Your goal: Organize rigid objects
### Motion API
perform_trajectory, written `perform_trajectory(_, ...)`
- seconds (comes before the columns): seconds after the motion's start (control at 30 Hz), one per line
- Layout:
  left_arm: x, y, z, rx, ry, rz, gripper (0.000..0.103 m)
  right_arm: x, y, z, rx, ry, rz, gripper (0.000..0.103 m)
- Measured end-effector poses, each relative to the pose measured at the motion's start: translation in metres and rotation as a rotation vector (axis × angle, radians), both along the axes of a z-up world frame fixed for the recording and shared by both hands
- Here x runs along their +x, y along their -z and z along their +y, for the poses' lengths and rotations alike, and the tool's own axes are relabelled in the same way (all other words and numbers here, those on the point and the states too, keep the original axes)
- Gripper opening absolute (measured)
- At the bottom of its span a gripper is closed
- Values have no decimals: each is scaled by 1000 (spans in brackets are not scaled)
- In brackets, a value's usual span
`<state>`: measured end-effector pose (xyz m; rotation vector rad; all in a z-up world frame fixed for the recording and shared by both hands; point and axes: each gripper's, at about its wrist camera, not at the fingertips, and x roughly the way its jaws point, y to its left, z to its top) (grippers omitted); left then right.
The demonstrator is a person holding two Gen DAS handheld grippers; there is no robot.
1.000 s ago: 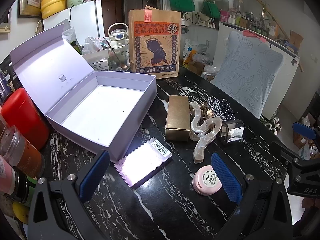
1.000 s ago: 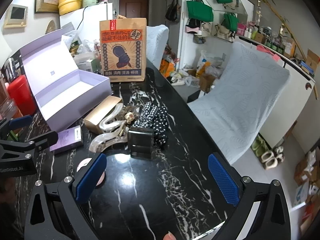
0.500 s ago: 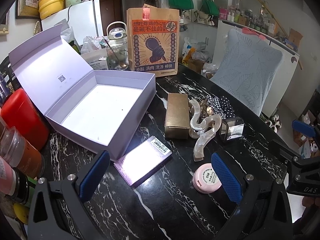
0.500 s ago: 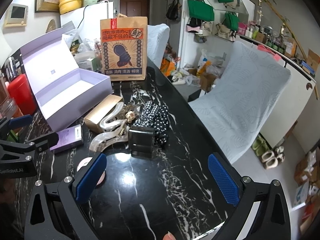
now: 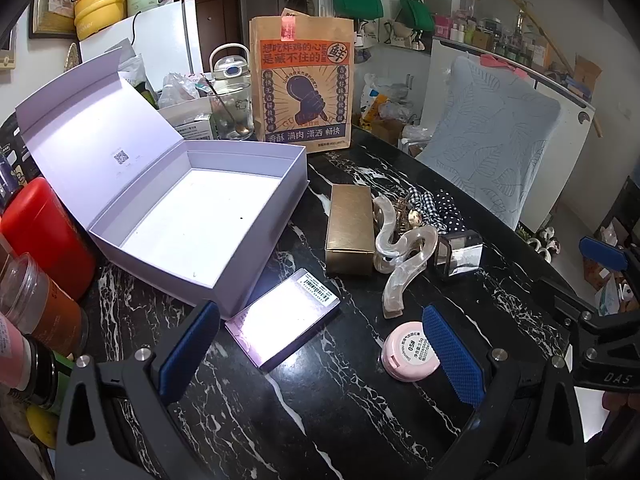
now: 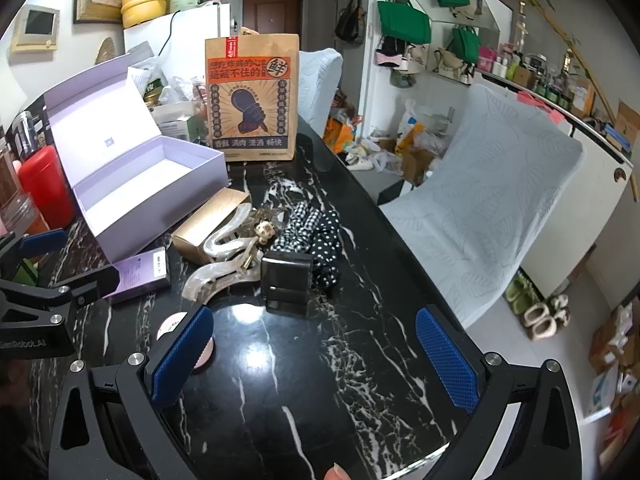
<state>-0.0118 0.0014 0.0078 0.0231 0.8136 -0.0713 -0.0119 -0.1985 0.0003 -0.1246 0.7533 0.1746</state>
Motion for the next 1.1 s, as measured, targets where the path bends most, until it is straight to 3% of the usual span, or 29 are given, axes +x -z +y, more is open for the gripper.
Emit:
perform_trajectory(0.7, -31, 6, 16, -48, -44, 16, 103, -23, 1, 9, 40, -81, -8, 103)
perform_trajectory(1.1, -27, 25, 39, -85, -86, 45, 103, -17, 30, 29, 93, -175, 57, 103)
